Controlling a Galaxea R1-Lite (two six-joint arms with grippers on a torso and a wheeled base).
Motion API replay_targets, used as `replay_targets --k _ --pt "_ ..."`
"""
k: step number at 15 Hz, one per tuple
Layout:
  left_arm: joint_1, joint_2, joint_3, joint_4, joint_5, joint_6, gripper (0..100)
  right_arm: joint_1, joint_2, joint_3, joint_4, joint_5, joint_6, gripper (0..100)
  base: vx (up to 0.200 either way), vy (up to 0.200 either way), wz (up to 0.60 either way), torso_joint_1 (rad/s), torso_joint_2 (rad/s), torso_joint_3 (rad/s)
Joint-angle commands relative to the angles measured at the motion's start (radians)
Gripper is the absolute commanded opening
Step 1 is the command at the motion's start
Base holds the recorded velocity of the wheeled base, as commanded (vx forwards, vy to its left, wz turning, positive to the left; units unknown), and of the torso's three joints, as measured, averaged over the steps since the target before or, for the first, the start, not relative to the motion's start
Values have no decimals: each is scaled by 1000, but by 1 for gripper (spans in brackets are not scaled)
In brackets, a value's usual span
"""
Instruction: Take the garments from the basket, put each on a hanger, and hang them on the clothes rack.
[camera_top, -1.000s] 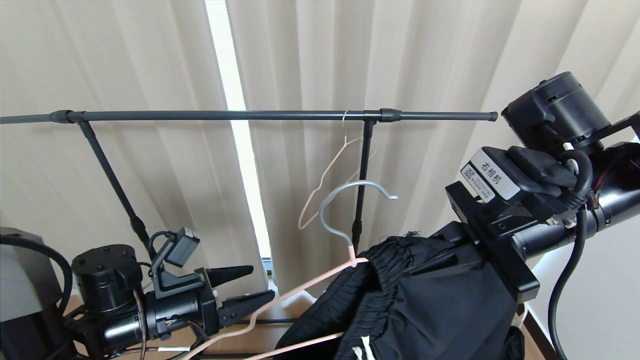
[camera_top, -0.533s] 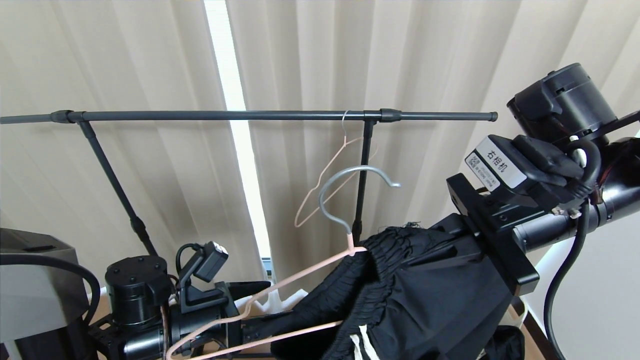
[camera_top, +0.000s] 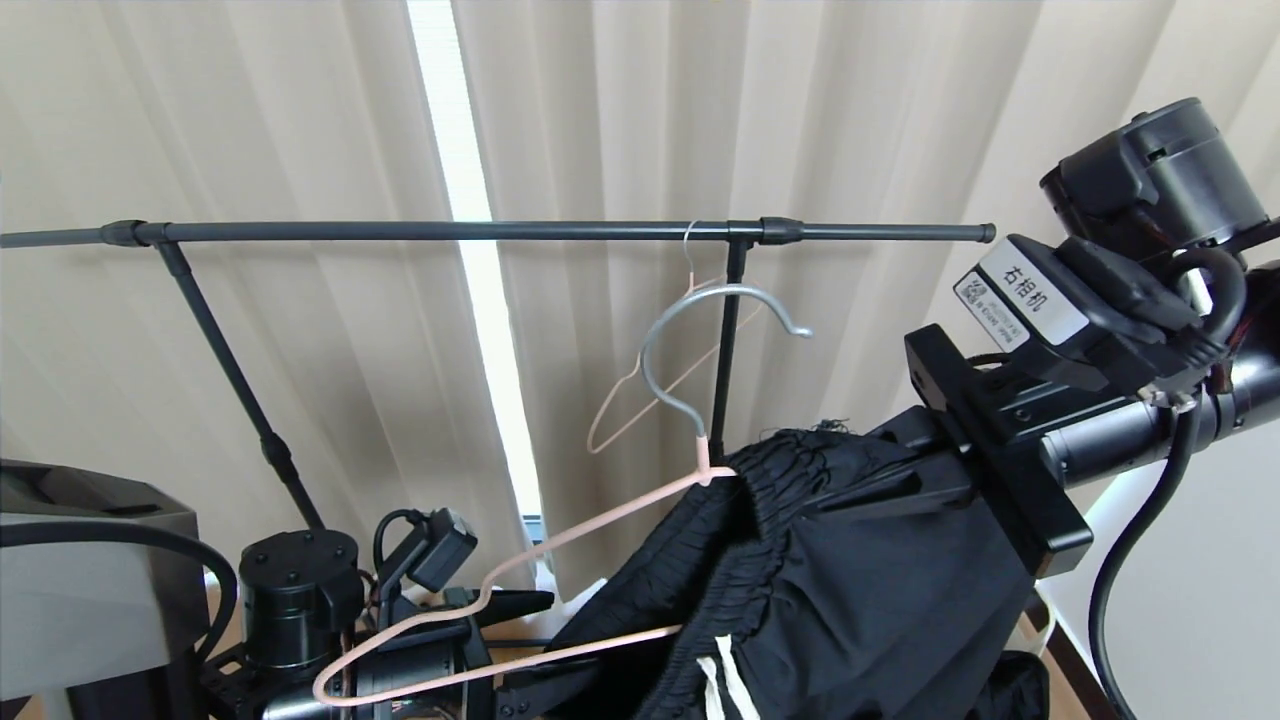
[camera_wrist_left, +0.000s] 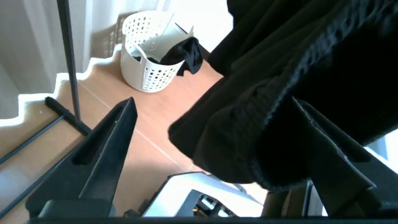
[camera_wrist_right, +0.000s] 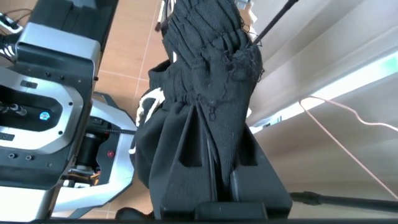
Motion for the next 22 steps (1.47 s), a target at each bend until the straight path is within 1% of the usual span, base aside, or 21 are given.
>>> replay_targets --k 1,3,5,6,8,9,12,15,16,18,20,22 --pt "-4 23 3 -1 0 7 0 0 -13 5 -1 14 3 0 0 0 0 0 0 0" --pt "-3 21 2 -1 -1 6 0 -14 -27 18 -4 17 3 0 0 0 0 0 0 0" --pt "14 21 -3 -8 0 9 0 -80 -62 54 -33 19 3 0 0 0 0 0 0 0" --pt "29 21 -3 -31 0 9 0 -108 -71 81 -51 31 3 0 0 0 0 0 0 0" --pt "55 23 -1 -40 0 7 0 -167 -79 124 -82 53 1 0 0 0 0 0 0 0" --pt "58 23 -1 -40 0 7 0 -174 -79 130 -83 53 1 0 0 0 0 0 0 0" --pt "84 21 -9 -40 0 9 0 -243 -86 207 -129 51 -4 0 0 0 0 0 0 0" --pt "111 18 -15 -40 0 10 0 -284 -89 252 -151 39 -7 0 0 0 0 0 0 0" --pt "120 17 -21 -40 0 10 0 -293 -89 264 -152 22 -7 0 0 0 0 0 0 0" --pt "123 0 -20 -40 0 10 0 -295 -86 279 -154 -43 -8 0 0 0 0 0 0 0" --pt "121 -12 -15 -40 0 10 0 -295 -76 293 -154 -73 -10 0 0 0 0 0 0 0" --pt "123 -18 -17 -40 0 10 0 -295 -48 299 -154 -127 -13 0 0 0 0 0 0 0"
